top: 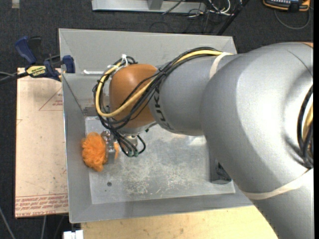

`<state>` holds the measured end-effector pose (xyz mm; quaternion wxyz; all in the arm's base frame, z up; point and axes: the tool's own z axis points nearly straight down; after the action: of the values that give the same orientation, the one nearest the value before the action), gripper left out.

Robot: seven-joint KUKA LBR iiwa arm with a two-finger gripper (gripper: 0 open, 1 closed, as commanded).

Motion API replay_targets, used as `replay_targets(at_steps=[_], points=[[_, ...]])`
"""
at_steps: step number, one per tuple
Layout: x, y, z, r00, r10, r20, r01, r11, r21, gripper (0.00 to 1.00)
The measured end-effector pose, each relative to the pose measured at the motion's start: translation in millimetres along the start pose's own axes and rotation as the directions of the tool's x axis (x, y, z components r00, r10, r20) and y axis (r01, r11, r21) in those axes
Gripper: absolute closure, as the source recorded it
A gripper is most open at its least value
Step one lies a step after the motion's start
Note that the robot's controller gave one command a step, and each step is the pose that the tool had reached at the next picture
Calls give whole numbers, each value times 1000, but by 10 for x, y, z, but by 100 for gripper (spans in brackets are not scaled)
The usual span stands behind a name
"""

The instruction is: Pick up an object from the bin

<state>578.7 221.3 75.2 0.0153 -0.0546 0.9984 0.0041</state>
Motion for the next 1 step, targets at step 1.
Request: replay_targets(at_steps=[1], points=[[1,-1,1,1000,0,0,0,1000,0,100]])
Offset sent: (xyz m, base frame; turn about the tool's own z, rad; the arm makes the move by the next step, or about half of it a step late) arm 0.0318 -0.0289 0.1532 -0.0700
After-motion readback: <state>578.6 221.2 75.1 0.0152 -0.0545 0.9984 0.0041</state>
